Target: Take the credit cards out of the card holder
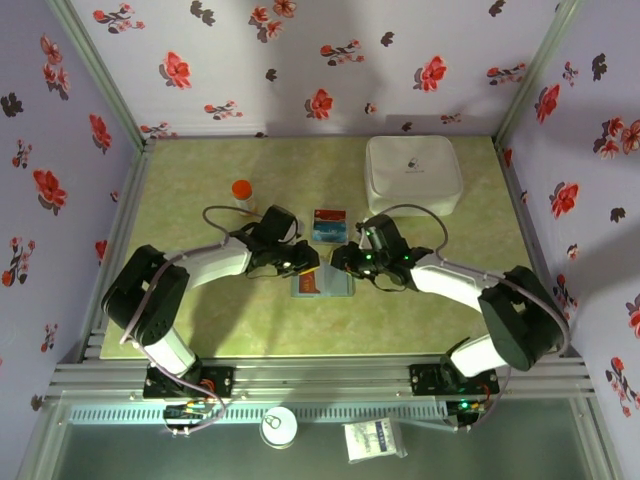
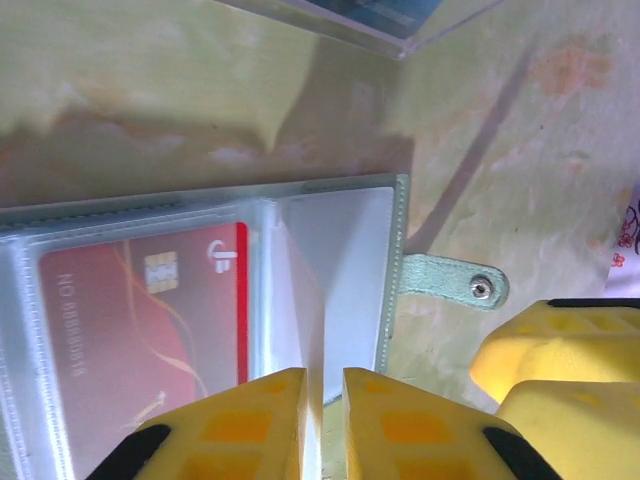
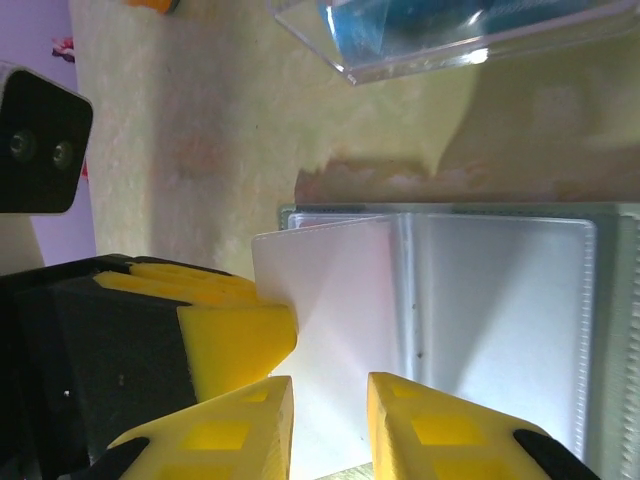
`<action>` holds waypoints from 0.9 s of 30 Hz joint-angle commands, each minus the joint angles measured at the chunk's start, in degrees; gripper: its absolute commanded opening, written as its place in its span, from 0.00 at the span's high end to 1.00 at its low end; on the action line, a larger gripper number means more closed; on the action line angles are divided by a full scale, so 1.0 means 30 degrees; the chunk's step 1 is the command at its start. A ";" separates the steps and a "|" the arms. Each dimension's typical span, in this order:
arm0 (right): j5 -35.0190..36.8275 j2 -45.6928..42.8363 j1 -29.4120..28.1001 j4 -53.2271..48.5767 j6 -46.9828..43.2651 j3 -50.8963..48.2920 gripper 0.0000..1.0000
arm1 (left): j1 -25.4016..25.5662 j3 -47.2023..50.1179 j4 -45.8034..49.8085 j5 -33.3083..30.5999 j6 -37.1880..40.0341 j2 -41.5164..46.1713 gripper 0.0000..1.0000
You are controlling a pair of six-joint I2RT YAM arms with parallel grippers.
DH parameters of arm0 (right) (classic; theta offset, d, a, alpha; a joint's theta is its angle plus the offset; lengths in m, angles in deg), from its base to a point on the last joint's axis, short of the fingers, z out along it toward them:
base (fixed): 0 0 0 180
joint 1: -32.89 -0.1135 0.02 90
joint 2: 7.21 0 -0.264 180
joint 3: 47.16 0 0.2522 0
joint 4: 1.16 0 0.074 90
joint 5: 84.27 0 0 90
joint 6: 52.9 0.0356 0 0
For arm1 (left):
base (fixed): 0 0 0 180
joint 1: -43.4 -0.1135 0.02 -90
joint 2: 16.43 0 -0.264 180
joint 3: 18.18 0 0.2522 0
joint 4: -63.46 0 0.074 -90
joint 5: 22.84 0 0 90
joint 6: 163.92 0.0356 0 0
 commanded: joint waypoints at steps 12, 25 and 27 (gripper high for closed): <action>0.1775 -0.3241 0.1118 -0.2879 -0.1099 -0.1726 0.73 | 0.1308 -0.2557 0.0590 0.0038 -0.0321 -0.2246 0.85; 0.2263 -0.3930 0.1236 -0.4487 -0.1627 -0.1816 0.71 | 0.1928 -0.4719 0.0448 0.0537 -0.0347 -0.4629 0.77; 0.2241 -0.3912 0.1236 -0.4512 -0.1619 -0.1791 0.71 | 0.1932 -0.4892 0.0493 0.0649 -0.0309 -0.4756 0.75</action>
